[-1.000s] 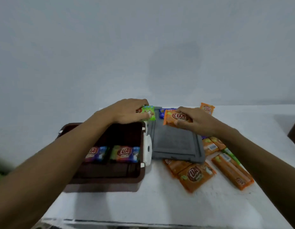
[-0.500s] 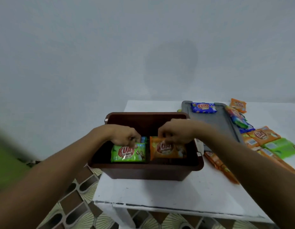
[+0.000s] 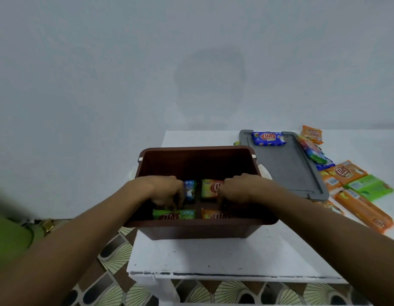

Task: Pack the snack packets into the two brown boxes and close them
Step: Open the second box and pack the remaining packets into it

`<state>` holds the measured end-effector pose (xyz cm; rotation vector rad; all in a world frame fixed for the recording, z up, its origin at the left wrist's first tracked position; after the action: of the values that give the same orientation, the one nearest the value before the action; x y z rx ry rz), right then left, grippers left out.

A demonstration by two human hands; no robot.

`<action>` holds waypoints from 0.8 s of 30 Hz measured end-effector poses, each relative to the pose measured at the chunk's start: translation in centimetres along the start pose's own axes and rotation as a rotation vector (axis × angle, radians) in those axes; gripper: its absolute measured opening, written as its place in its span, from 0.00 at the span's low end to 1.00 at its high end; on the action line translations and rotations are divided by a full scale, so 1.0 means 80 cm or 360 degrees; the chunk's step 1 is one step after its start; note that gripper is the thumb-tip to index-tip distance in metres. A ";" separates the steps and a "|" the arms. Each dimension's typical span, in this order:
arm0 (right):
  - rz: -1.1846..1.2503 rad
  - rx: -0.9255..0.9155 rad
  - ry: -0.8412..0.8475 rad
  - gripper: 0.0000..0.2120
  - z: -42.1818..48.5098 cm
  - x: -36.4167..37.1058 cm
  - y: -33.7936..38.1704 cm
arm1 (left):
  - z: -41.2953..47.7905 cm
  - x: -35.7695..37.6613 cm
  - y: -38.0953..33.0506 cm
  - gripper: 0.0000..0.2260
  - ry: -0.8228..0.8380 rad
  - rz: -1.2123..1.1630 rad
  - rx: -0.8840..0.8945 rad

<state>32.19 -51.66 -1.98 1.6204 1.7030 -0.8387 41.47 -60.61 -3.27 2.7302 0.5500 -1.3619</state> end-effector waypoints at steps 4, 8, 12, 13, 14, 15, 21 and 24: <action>-0.0094 0.0006 0.0051 0.13 -0.004 -0.007 -0.003 | 0.003 0.002 0.003 0.10 0.0043 -0.0007 0.0020; -0.0252 0.0061 -0.0116 0.13 -0.015 -0.036 -0.020 | 0.002 -0.017 0.000 0.09 -0.0113 0.0011 0.0060; -0.0029 -0.0037 -0.0432 0.10 -0.044 -0.070 -0.054 | 0.001 -0.070 -0.015 0.05 -0.0534 -0.0005 0.0151; 0.0083 -0.0065 -0.0549 0.10 -0.054 -0.077 -0.067 | -0.002 -0.087 -0.024 0.05 -0.0678 -0.0022 0.0188; 0.0203 -0.0082 -0.0685 0.09 -0.063 -0.083 -0.084 | -0.004 -0.104 -0.034 0.05 -0.0835 -0.0045 0.0243; 0.0330 -0.0081 -0.0826 0.09 -0.073 -0.085 -0.105 | -0.005 -0.120 -0.044 0.05 -0.0979 -0.0077 0.0308; 0.0678 0.0360 -0.1097 0.09 -0.115 -0.017 -0.264 | 0.027 -0.173 -0.106 0.06 -0.1335 -0.0081 0.0422; 0.0782 0.0604 -0.1084 0.08 -0.129 0.030 -0.323 | 0.053 -0.200 -0.141 0.07 -0.1408 -0.0049 0.0500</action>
<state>6.12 -42.96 2.79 1.6206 0.6670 -1.3076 25.69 -55.60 7.99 1.9368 0.3102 -2.5701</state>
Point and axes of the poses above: each hand's wrist, its own z-axis towards the middle knuckle, its own x-axis out of the palm, y = z × x, the point moved 9 cm from there along z, towards the middle knuckle, and after that the axes turned 3 degrees about y, right-handed, at the moved point
